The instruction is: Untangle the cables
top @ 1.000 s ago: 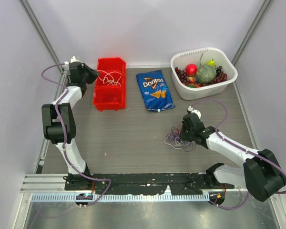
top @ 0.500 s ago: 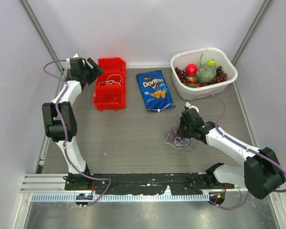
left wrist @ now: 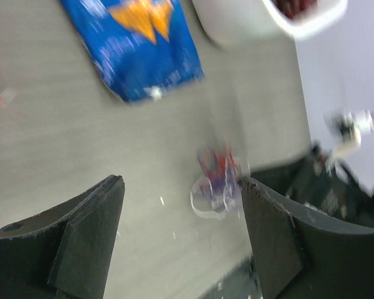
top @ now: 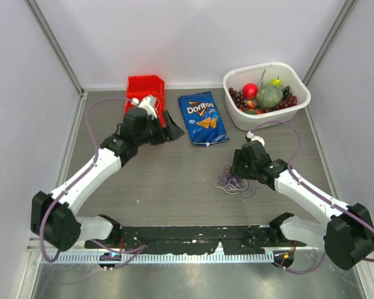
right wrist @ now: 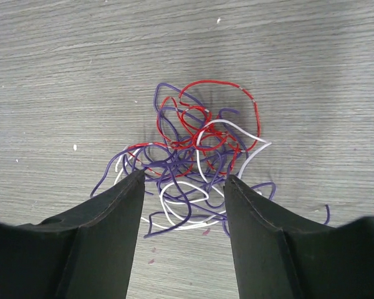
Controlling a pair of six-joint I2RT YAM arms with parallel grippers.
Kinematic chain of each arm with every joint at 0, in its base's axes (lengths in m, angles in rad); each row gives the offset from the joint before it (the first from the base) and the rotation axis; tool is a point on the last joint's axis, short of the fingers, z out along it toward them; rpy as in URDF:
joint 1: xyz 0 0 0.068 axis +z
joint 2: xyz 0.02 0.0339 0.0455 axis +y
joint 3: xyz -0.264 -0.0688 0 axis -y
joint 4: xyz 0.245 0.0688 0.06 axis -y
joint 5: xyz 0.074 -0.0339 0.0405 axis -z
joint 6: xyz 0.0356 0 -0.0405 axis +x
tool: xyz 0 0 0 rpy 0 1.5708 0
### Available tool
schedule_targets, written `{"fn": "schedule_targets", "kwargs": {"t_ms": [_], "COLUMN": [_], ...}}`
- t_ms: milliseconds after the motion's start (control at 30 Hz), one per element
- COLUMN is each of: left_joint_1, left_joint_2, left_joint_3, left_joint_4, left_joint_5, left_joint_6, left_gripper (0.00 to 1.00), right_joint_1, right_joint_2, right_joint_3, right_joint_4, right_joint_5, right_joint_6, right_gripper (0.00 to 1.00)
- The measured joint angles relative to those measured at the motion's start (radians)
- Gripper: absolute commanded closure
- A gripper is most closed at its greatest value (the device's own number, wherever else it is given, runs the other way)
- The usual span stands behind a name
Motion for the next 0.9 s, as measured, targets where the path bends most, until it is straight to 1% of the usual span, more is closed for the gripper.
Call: {"fn": "schedule_targets", "kwargs": {"t_ms": [33,133,167,200,267,333,433,467,533,667,733,767,833,900], "left_joint_1": [-0.050,-0.181,-0.226,-0.267,-0.344,-0.396,-0.437,-0.441,-0.441,-0.412,-0.369,-0.327,-0.245,-0.163], "left_joint_2": [-0.043,-0.136,-0.154,-0.162,-0.154,-0.134,-0.109,-0.110,-0.126,-0.192,-0.205,-0.201,-0.183,-0.144], "left_joint_3": [-0.045,-0.175,-0.215,-0.248,-0.295,-0.320,-0.352,-0.360,-0.367,-0.358,-0.326,-0.295,-0.244,-0.176], "left_joint_4": [-0.001,0.008,0.014,0.020,0.035,0.055,0.106,0.112,0.108,0.098,0.077,0.063,0.044,0.013], "left_joint_5": [0.001,-0.007,-0.010,-0.012,-0.013,-0.010,-0.027,-0.040,-0.110,-0.221,-0.243,-0.240,-0.220,-0.184], "left_joint_6": [0.000,-0.008,-0.014,-0.023,-0.042,-0.060,-0.071,-0.075,-0.077,-0.058,-0.041,-0.031,-0.021,0.000], "left_gripper": [0.20,0.21,0.21,0.22,0.23,0.23,0.22,0.19,0.13,0.09,0.08,0.08,0.09,0.13], "right_joint_1": [-0.002,-0.004,-0.004,-0.005,-0.003,0.003,0.042,0.062,0.101,0.167,0.190,0.197,0.204,0.197], "right_joint_2": [-0.001,0.001,0.008,0.017,0.050,0.086,0.153,0.173,0.224,0.360,0.444,0.476,0.512,0.520], "right_joint_3": [-0.005,-0.042,-0.063,-0.077,-0.114,-0.135,-0.142,-0.137,-0.121,-0.033,0.049,0.092,0.165,0.238], "right_joint_4": [0.006,0.050,0.074,0.088,0.143,0.183,0.271,0.300,0.351,0.428,0.433,0.431,0.414,0.377], "right_joint_5": [-0.007,-0.043,-0.071,-0.093,-0.160,-0.217,-0.271,-0.285,-0.309,-0.364,-0.393,-0.404,-0.418,-0.423], "right_joint_6": [-0.001,-0.005,-0.008,-0.010,-0.011,-0.010,-0.008,-0.008,-0.008,-0.021,-0.040,-0.051,-0.069,-0.092], "right_gripper": [0.41,0.49,0.51,0.54,0.58,0.59,0.59,0.59,0.58,0.53,0.48,0.45,0.41,0.39]}}
